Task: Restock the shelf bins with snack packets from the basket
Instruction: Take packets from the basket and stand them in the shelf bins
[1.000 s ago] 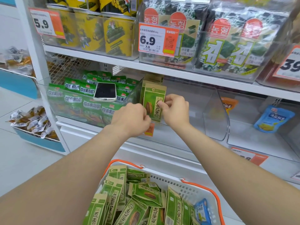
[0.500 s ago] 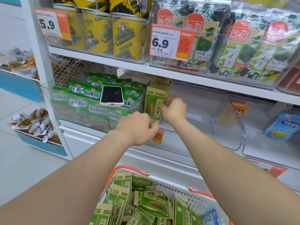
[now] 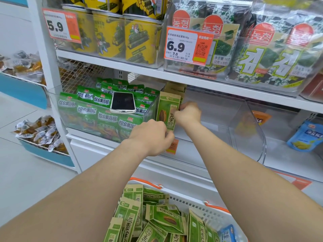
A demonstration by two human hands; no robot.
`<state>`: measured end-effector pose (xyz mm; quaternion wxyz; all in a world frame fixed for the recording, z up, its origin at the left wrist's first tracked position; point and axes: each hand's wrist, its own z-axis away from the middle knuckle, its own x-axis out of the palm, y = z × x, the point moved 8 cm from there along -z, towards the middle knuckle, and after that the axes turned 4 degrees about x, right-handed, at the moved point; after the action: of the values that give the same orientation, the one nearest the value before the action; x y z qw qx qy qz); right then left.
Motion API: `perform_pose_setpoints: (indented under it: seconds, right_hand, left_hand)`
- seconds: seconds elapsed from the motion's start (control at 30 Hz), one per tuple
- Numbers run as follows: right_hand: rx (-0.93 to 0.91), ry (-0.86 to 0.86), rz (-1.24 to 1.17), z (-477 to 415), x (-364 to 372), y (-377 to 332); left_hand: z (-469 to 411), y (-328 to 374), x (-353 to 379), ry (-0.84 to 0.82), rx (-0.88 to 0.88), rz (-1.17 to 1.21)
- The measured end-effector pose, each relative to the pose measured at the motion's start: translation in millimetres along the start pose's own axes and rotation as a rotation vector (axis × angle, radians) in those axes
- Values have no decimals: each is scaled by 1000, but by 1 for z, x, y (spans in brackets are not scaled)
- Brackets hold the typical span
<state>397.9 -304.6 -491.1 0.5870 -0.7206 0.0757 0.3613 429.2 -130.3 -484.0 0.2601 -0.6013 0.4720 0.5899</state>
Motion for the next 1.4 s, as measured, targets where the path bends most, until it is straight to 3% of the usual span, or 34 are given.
perform_pose_setpoints:
  seconds: [0.93,1.4]
  right_hand:
    - [18,-13,-25,6,-4,8]
    - [94,-76,162,25,-16,13]
  left_hand:
    - [1,4,0,-17,-14,-5]
    - [5,1,-8,6,-30,74]
